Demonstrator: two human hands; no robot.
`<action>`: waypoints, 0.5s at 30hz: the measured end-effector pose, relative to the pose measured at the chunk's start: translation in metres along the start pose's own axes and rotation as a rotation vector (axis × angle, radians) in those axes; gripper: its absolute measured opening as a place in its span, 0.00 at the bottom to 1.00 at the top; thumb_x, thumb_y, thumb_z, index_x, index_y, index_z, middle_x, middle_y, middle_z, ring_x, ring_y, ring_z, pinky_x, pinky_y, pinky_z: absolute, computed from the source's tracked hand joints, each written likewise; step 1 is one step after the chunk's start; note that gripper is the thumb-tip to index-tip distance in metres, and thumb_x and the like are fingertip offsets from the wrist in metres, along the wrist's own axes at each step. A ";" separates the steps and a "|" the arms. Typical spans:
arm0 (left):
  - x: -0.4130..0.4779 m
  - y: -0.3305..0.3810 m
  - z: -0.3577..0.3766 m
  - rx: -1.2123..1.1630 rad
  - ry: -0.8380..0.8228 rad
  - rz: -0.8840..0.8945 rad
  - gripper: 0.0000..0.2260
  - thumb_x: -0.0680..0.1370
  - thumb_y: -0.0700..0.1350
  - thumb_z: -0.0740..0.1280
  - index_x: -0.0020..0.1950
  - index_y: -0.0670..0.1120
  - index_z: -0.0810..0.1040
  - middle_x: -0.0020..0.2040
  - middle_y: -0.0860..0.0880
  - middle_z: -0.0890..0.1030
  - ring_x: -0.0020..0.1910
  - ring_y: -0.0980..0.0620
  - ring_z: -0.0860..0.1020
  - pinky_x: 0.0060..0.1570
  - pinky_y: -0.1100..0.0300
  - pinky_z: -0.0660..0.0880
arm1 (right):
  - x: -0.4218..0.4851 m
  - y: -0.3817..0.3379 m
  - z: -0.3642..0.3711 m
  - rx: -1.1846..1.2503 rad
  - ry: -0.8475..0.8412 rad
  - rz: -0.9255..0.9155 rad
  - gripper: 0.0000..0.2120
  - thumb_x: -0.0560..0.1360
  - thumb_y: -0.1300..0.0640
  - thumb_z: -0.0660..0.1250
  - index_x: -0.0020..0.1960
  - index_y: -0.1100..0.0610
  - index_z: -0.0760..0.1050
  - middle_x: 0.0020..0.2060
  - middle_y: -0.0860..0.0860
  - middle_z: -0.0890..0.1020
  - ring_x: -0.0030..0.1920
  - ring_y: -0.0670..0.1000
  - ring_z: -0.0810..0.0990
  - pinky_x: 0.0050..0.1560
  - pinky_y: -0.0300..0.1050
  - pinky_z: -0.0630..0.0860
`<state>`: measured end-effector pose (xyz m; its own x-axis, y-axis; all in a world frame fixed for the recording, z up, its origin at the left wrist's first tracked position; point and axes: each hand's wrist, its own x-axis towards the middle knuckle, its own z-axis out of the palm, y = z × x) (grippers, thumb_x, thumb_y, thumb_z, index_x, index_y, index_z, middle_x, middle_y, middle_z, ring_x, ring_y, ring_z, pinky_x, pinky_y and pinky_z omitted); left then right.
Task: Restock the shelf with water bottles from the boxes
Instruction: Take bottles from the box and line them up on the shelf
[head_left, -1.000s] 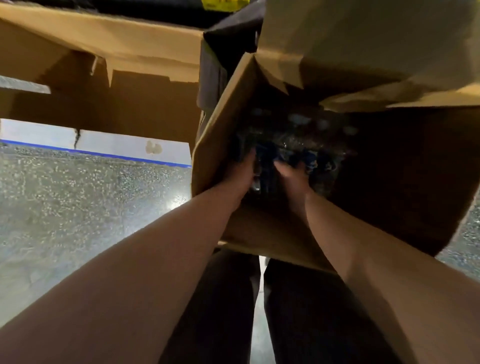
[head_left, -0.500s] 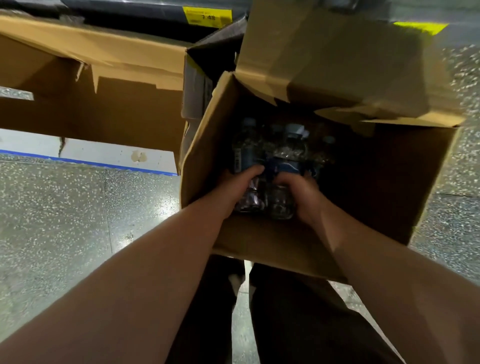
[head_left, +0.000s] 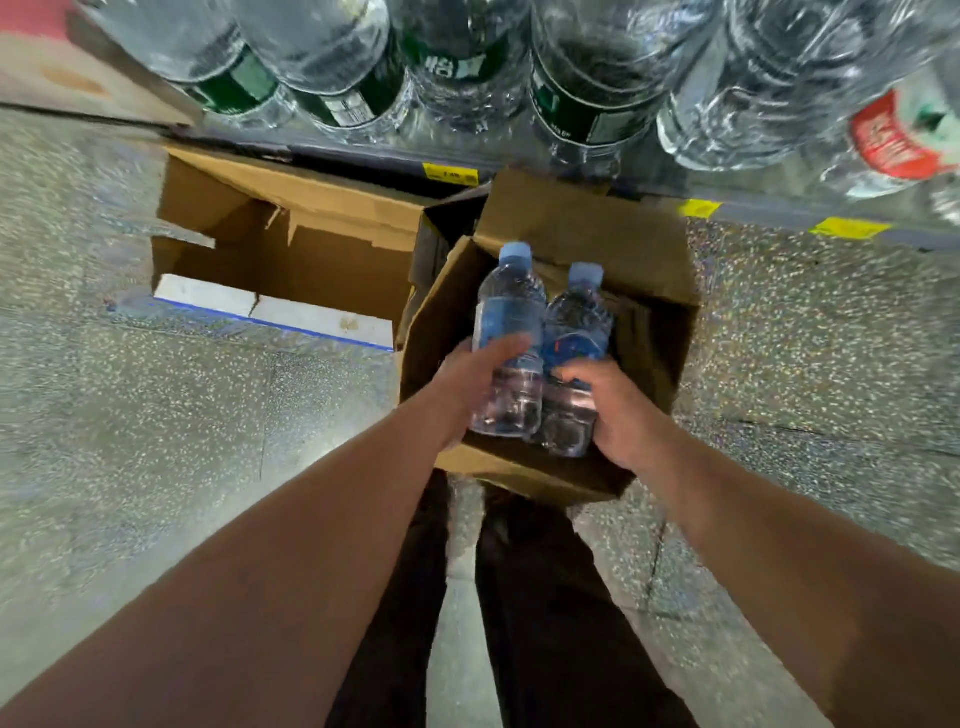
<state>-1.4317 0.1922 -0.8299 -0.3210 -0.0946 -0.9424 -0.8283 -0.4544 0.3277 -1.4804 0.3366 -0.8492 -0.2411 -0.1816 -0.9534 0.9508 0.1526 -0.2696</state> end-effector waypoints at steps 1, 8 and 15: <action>-0.011 0.002 0.001 -0.022 -0.008 0.019 0.32 0.64 0.55 0.77 0.63 0.45 0.73 0.52 0.41 0.82 0.50 0.40 0.82 0.53 0.41 0.78 | -0.009 -0.001 0.002 0.003 0.007 -0.025 0.38 0.58 0.57 0.71 0.68 0.57 0.70 0.46 0.57 0.82 0.40 0.56 0.84 0.38 0.47 0.78; -0.069 0.008 -0.025 -0.070 -0.217 0.032 0.21 0.68 0.50 0.72 0.58 0.44 0.75 0.48 0.44 0.82 0.42 0.45 0.82 0.41 0.53 0.80 | -0.073 -0.005 0.016 -0.005 -0.134 -0.088 0.13 0.74 0.64 0.61 0.58 0.58 0.73 0.43 0.55 0.82 0.40 0.54 0.82 0.43 0.47 0.77; -0.145 0.020 -0.062 0.018 -0.250 0.138 0.25 0.64 0.50 0.70 0.58 0.43 0.76 0.49 0.43 0.82 0.44 0.44 0.81 0.49 0.50 0.77 | -0.160 -0.002 0.056 0.048 -0.160 -0.195 0.12 0.68 0.65 0.62 0.48 0.59 0.79 0.39 0.57 0.82 0.36 0.56 0.82 0.43 0.50 0.77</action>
<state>-1.3731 0.1422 -0.6909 -0.5328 0.0680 -0.8435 -0.7763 -0.4359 0.4553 -1.4329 0.3108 -0.6884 -0.3907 -0.3553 -0.8492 0.8983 0.0544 -0.4360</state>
